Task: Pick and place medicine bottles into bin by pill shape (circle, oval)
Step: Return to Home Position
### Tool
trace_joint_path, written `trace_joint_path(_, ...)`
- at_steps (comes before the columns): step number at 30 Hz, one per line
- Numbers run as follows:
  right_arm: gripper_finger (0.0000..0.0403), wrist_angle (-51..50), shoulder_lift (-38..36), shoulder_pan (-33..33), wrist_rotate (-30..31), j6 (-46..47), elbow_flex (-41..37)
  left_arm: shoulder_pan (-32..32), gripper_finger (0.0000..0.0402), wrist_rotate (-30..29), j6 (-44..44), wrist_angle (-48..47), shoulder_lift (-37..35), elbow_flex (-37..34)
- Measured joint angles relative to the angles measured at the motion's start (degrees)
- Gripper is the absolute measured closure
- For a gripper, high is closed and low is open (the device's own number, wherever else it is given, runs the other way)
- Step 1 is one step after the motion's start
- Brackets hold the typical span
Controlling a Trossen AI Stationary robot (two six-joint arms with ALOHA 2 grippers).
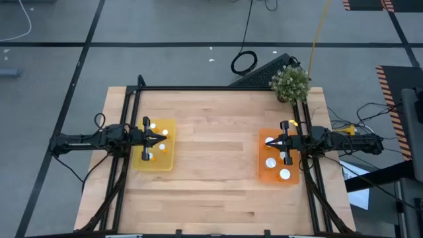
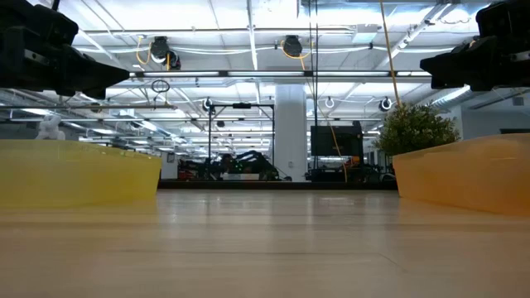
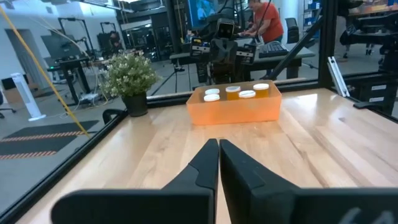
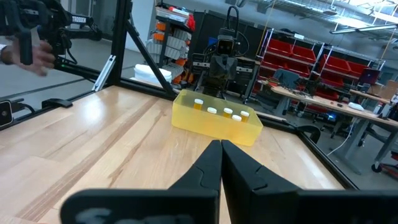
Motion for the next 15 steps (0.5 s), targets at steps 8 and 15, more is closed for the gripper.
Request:
trace_joint_path(8, 0.0403, -0.02, 0.00, 0.00, 0.00, 0.00, 0.00, 0.00, 0.0383, -0.22, 0.08, 0.44, 0.00, -0.02)
trace_joint_path(15, 0.0403, -0.04, 0.00, 0.00, 0.00, 0.00, 0.00, 0.00, 0.0382, -0.27, 0.10, 0.53, 0.00, -0.02)
